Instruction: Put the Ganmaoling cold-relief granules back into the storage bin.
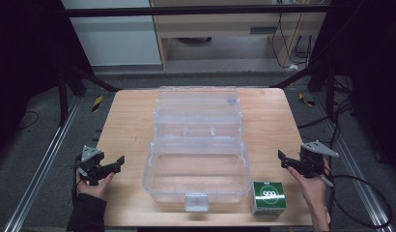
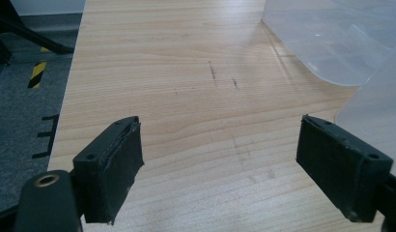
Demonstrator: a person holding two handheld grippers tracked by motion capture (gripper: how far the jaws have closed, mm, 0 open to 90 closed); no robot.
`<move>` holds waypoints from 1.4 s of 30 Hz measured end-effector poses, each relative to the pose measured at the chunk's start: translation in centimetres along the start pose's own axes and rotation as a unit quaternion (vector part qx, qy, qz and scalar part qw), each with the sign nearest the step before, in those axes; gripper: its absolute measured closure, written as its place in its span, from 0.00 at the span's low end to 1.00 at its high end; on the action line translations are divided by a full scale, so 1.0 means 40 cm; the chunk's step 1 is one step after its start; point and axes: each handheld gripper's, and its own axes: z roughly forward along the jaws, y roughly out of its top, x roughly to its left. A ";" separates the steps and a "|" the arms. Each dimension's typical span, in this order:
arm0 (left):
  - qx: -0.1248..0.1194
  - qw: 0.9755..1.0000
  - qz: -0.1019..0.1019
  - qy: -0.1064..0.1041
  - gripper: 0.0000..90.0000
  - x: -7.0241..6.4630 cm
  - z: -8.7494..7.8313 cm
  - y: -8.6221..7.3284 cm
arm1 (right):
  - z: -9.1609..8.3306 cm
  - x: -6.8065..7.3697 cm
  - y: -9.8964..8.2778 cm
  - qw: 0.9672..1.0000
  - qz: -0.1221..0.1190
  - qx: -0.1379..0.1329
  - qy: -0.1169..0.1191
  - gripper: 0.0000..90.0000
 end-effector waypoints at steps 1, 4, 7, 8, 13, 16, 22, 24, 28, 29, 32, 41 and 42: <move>0.000 1.000 0.000 0.000 0.18 0.000 0.000 0.000 | -0.006 0.002 0.004 1.000 -0.001 0.000 0.005 0.14; 0.001 1.000 0.002 -0.001 0.18 -0.003 0.001 0.000 | -0.015 0.005 0.014 1.000 -0.020 0.004 0.017 0.13; 0.003 1.000 0.006 -0.001 0.19 -0.008 0.002 -0.001 | -0.025 0.010 0.024 0.999 -0.034 0.001 0.030 0.12; 0.004 1.000 0.008 -0.001 0.19 -0.010 0.002 -0.001 | -0.028 0.013 0.029 0.999 -0.035 0.000 0.036 0.11; 0.008 1.000 0.015 -0.001 0.20 -0.017 0.007 -0.003 | -0.048 0.030 0.052 0.997 -0.044 -0.006 0.056 0.11; 0.012 1.000 0.015 -0.001 0.20 -0.020 0.011 -0.004 | -0.052 0.039 0.062 0.997 -0.049 -0.009 0.063 0.11; 0.016 1.000 0.017 0.000 0.21 -0.023 0.011 -0.006 | -0.070 0.051 0.089 0.995 -0.059 -0.015 0.077 0.10; 0.017 1.000 0.016 -0.001 0.21 -0.023 0.012 -0.007 | -0.081 0.056 0.102 0.994 -0.062 -0.017 0.087 0.09; 0.018 1.000 0.019 0.000 0.21 -0.025 0.013 -0.009 | -0.098 0.067 0.124 0.991 -0.085 -0.013 0.098 0.08; 0.019 1.000 0.019 0.000 0.21 -0.026 0.013 -0.010 | -0.103 0.071 0.129 0.991 -0.092 -0.013 0.102 0.08; 0.018 1.000 0.020 0.001 0.21 -0.026 0.013 -0.011 | -0.117 0.082 0.143 0.987 -0.108 -0.008 0.116 0.08; 0.020 1.000 0.022 0.002 0.21 -0.027 0.012 -0.012 | -0.149 0.104 0.174 0.978 -0.153 0.016 0.142 0.07; 0.020 1.000 0.022 0.002 0.21 -0.027 0.012 -0.012 | -0.152 0.107 0.176 0.977 -0.158 0.020 0.144 0.07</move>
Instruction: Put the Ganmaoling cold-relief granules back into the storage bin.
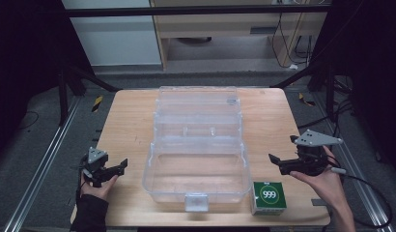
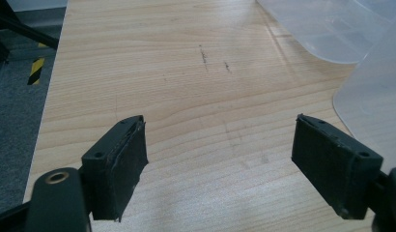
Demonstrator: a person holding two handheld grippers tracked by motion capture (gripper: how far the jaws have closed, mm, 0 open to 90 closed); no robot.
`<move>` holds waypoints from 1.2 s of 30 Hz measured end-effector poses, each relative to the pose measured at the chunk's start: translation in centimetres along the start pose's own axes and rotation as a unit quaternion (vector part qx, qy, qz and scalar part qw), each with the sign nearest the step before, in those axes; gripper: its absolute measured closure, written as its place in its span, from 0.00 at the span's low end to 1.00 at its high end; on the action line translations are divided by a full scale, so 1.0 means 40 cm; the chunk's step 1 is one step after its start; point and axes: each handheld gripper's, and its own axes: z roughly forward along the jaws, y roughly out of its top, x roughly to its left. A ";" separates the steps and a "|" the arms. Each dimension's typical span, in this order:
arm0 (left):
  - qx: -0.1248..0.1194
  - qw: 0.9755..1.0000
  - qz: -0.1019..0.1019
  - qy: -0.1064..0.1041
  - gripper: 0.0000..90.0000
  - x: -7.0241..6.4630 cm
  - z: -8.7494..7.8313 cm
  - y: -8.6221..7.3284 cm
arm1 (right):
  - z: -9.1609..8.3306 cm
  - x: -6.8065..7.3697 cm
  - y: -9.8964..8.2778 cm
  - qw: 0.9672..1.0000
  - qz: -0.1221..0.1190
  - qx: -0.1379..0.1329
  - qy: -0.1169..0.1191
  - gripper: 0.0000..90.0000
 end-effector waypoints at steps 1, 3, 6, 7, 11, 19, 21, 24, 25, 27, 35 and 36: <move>0.001 1.000 0.001 0.000 0.22 0.000 0.000 0.000 | -0.002 0.002 0.002 1.000 -0.007 0.004 0.003 0.06; 0.001 1.000 0.001 0.000 0.22 0.000 0.001 0.000 | -0.005 0.007 0.006 1.000 -0.017 0.013 0.012 0.06; 0.003 1.000 0.002 0.000 0.22 -0.001 0.002 -0.001 | -0.007 0.015 0.008 0.999 -0.032 0.025 0.026 0.06; 0.004 1.000 0.003 0.001 0.22 -0.002 0.002 -0.001 | -0.008 0.018 0.008 0.998 -0.038 0.031 0.029 0.06; 0.004 1.000 0.004 0.000 0.22 -0.003 0.003 -0.001 | -0.009 0.030 0.008 0.996 -0.055 0.049 0.046 0.05; 0.005 1.000 0.004 0.000 0.22 -0.003 0.004 -0.001 | -0.009 0.051 0.004 0.990 -0.081 0.085 0.074 0.04; 0.005 1.000 0.004 -0.001 0.22 -0.003 0.004 -0.001 | -0.008 0.058 0.002 0.989 -0.090 0.091 0.079 0.04; 0.005 1.000 0.004 0.000 0.22 -0.003 0.004 -0.001 | -0.007 0.067 -0.002 0.986 -0.102 0.101 0.087 0.03; 0.005 1.000 0.004 -0.001 0.22 -0.003 0.004 -0.001 | -0.007 0.069 -0.003 0.985 -0.105 0.105 0.089 0.03; 0.006 1.000 0.005 -0.001 0.22 -0.004 0.004 -0.001 | -0.007 0.075 -0.005 0.983 -0.110 0.111 0.095 0.03; 0.006 1.000 0.004 -0.002 0.22 -0.003 0.004 -0.001 | -0.001 0.090 -0.014 0.976 -0.129 0.136 0.113 0.03; 0.006 1.000 0.004 -0.002 0.22 -0.003 0.004 -0.001 | 0.000 0.091 -0.015 0.975 -0.133 0.137 0.116 0.03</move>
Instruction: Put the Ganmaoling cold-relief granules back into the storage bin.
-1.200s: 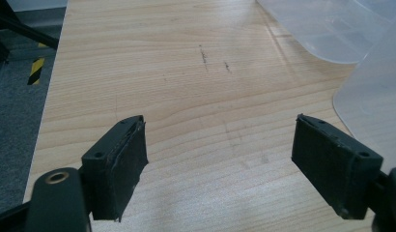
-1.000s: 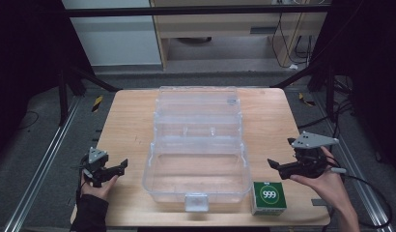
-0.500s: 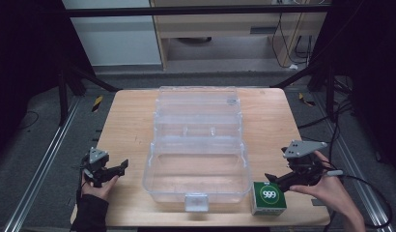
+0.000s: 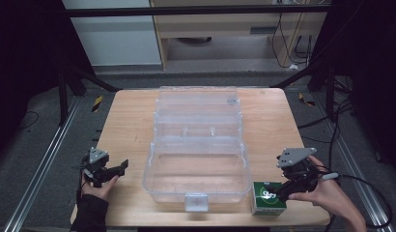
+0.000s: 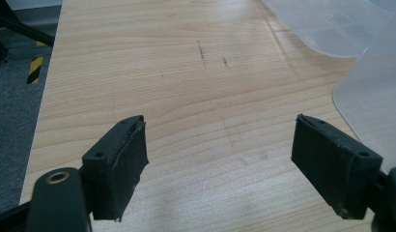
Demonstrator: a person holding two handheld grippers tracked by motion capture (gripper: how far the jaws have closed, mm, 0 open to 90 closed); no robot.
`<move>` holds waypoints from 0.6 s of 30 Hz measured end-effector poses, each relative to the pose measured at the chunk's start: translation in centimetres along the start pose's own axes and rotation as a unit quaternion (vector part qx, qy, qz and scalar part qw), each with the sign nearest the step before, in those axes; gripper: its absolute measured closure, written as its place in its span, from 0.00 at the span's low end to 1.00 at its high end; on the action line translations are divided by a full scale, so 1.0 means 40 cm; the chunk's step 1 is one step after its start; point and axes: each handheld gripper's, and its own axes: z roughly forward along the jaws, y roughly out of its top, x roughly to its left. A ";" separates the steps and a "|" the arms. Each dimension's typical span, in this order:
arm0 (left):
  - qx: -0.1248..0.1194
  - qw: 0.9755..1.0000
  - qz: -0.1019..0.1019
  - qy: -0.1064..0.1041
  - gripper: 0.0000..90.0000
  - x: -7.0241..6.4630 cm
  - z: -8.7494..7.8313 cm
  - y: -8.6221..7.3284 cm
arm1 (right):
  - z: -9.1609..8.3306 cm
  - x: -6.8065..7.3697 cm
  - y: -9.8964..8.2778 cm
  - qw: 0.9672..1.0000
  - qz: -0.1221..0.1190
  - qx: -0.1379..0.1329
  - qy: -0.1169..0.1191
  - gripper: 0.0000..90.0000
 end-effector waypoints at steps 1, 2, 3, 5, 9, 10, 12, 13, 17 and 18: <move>0.000 1.000 0.000 0.000 0.22 0.000 0.000 0.000 | 0.002 0.004 -0.001 1.000 -0.003 0.005 0.004 0.03; 0.000 1.000 0.000 0.001 0.22 0.000 0.000 0.000 | 0.004 0.005 -0.002 1.000 -0.006 0.006 0.007 0.03; 0.000 1.000 0.001 0.001 0.22 0.000 0.000 0.000 | 0.006 0.009 -0.003 1.000 -0.009 0.012 0.011 0.03; 0.000 1.000 0.001 0.001 0.22 0.000 -0.001 0.000 | 0.009 0.011 -0.005 1.000 -0.013 0.015 0.014 0.03; 0.000 1.000 0.001 0.001 0.22 0.000 0.000 0.000 | 0.016 0.019 -0.009 0.999 -0.022 0.025 0.021 0.03; 0.000 1.000 0.001 0.001 0.22 0.000 -0.001 0.000 | 0.017 0.020 -0.010 0.999 -0.023 0.027 0.022 0.03; 0.000 1.000 0.001 0.001 0.22 0.000 -0.001 0.000 | 0.020 0.024 -0.012 0.999 -0.029 0.032 0.027 0.03; 0.000 1.000 0.001 0.001 0.22 0.000 -0.001 0.000 | 0.021 0.025 -0.013 0.999 -0.031 0.034 0.030 0.03; -0.001 1.000 0.002 0.001 0.22 0.000 -0.001 0.000 | 0.028 0.030 -0.017 0.998 -0.036 0.041 0.039 0.03; -0.001 1.000 0.002 0.001 0.22 0.000 -0.001 0.000 | 0.030 0.030 -0.019 0.998 -0.039 0.043 0.040 0.02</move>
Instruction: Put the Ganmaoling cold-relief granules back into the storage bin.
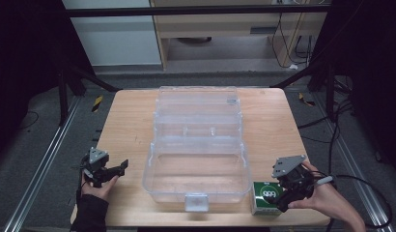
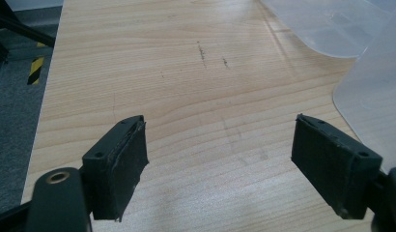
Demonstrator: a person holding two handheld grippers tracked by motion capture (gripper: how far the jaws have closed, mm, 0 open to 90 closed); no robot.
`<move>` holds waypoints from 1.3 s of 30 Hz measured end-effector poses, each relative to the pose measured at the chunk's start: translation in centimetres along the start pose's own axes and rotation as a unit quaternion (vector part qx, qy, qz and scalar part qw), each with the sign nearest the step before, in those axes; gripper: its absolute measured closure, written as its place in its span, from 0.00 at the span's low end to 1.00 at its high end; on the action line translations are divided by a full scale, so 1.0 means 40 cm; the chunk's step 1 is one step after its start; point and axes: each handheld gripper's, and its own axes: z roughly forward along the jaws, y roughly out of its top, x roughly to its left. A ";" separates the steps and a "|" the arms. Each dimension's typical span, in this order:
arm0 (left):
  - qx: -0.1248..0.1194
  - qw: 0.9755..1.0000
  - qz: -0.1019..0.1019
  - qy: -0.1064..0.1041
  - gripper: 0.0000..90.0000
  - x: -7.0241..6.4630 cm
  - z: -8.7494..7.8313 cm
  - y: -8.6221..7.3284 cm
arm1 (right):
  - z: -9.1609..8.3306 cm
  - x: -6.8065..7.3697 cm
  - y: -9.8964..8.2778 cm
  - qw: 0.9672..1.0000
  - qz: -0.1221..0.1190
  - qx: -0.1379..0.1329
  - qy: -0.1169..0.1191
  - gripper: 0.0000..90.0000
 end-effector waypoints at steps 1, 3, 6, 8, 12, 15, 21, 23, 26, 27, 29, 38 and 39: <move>0.000 1.000 0.000 0.000 0.22 0.000 0.000 0.000 | 0.002 0.000 -0.001 1.000 -0.001 0.002 0.003 0.02; 0.000 1.000 0.000 0.000 0.22 0.000 0.000 0.000 | 0.008 0.003 -0.002 1.000 -0.011 0.011 0.002 0.02; -0.001 1.000 -0.001 0.000 0.22 0.000 0.000 0.000 | 0.013 0.008 -0.001 1.000 -0.017 0.014 0.008 0.02; 0.000 1.000 0.000 0.000 0.22 0.000 0.000 0.000 | 0.017 0.011 0.000 1.000 -0.021 0.018 0.014 0.02; 0.000 1.000 0.000 0.000 0.22 0.000 0.000 0.000 | 0.023 0.015 0.000 0.999 -0.030 0.029 0.017 0.02; 0.000 1.000 0.000 0.000 0.22 0.000 -0.001 0.000 | 0.026 0.019 0.000 0.998 -0.036 0.036 0.021 0.02; 0.000 1.000 0.001 0.000 0.22 0.000 -0.001 0.000 | 0.039 0.020 -0.013 0.998 -0.038 0.045 0.034 0.02; 0.000 1.000 0.001 0.000 0.22 0.000 0.000 0.000 | 0.044 0.018 -0.021 0.998 -0.039 0.044 0.036 0.02; 0.001 1.000 0.002 0.000 0.22 -0.001 0.000 0.000 | 0.050 0.018 -0.026 0.997 -0.044 0.045 0.039 0.02; 0.001 1.000 0.002 0.000 0.22 -0.001 0.000 0.000 | 0.052 0.018 -0.026 0.997 -0.043 0.045 0.039 0.02; 0.001 1.000 0.002 0.000 0.22 -0.001 0.001 0.000 | 0.055 0.018 -0.026 0.997 -0.046 0.048 0.038 0.01; 0.002 1.000 0.002 0.000 0.22 0.000 0.001 0.000 | 0.081 0.016 -0.027 0.996 -0.057 0.059 0.047 0.01; 0.003 1.000 0.002 0.000 0.22 0.000 0.001 0.000 | 0.084 0.016 -0.027 0.995 -0.057 0.061 0.048 0.01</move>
